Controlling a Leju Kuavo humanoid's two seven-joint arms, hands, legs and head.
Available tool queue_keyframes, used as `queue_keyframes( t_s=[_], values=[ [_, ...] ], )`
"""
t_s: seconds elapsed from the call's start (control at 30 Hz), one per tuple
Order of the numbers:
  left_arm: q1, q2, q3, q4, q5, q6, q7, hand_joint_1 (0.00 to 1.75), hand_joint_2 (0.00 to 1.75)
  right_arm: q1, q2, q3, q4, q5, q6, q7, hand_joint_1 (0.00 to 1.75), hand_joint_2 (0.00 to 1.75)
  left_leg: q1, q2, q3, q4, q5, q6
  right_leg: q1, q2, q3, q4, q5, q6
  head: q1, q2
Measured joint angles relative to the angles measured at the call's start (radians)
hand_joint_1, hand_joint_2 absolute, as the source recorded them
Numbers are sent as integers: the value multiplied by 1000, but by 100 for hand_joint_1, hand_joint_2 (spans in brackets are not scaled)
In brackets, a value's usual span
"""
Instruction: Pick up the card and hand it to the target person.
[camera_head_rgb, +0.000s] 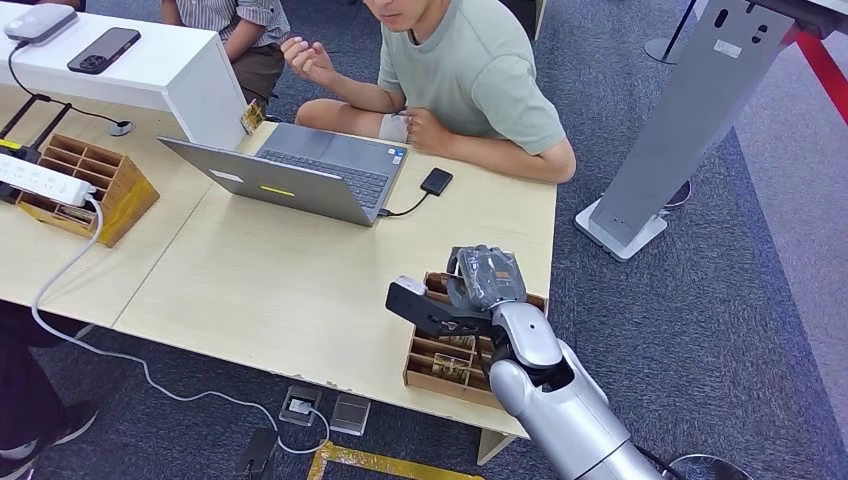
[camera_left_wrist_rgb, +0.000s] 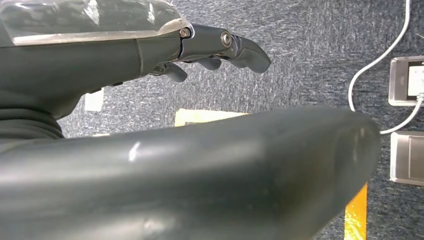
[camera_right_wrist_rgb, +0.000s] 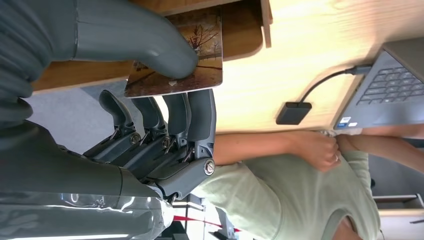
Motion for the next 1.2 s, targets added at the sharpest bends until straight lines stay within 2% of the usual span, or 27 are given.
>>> queue_keyframes(
  t_s=[0.43,0.73,0.97,1.2],
  values=[
    [2,0,6,0,3,-1,-4,0,0,6,-8,-4,-83,-10,-2,0,147,175,0,0,0,0,0,0,0,0,0,0,0,0,0,0],
    [4,-1,21,0,11,4,-5,0,0,19,-46,-28,-265,3,-5,24,143,175,0,0,0,0,0,0,0,0,0,0,0,0,0,0],
    [4,-2,28,0,11,0,-9,0,0,13,-79,-89,-387,54,-70,38,136,175,0,0,0,0,0,0,0,0,0,0,0,0,0,0],
    [4,-3,29,0,4,-13,-12,0,0,-46,-89,-141,-354,113,-198,16,131,175,0,0,0,0,0,0,0,0,0,0,0,0,0,0]
  ],
)
